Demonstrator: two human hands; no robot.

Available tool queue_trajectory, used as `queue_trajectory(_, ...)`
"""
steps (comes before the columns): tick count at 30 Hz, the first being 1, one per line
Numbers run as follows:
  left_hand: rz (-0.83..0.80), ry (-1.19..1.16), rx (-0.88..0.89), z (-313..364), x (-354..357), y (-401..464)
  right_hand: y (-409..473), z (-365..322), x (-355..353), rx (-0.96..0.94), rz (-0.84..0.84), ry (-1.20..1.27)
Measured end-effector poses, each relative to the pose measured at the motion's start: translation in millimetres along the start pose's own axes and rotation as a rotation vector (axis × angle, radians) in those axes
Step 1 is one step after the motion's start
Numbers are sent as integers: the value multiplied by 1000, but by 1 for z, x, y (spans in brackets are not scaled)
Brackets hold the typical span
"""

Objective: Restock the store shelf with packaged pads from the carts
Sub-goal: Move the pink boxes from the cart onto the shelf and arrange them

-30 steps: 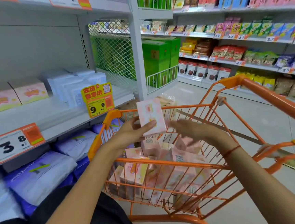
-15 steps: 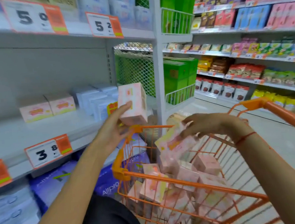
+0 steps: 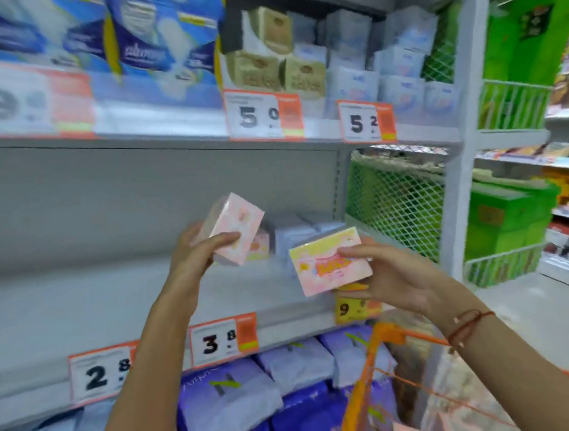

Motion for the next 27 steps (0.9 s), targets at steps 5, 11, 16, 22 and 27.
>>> queue_trajectory(5, 119, 350, 45, 13, -31, 35, 62, 3, 33, 6, -12, -123)
queue_trajectory(11, 80, 573, -100, -5, -50, 67, 122, -5, 40, -223, 95, -594)
queue_trajectory(16, 202, 504, -96, -2, -86, 72, 180, 13, 65, -349, -93, -1137)
queue_trajectory(22, 243, 364, -113, -9, -101, 78, 211, 65, 80, -387, -350, -1445)
queue_trajectory(27, 242, 384, -130, -14, -103, 84, 212, 64, 63, -407, -418, -1588)
Point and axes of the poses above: each hand's wrist, its own y-axis towards the middle knuckle, its own x-axis out of the palm, z = x × y, the point moved 5 cm from there along y, towards the middle knuckle, and after that the axes turned 11 degrees about -x, right-handed, at the moved point
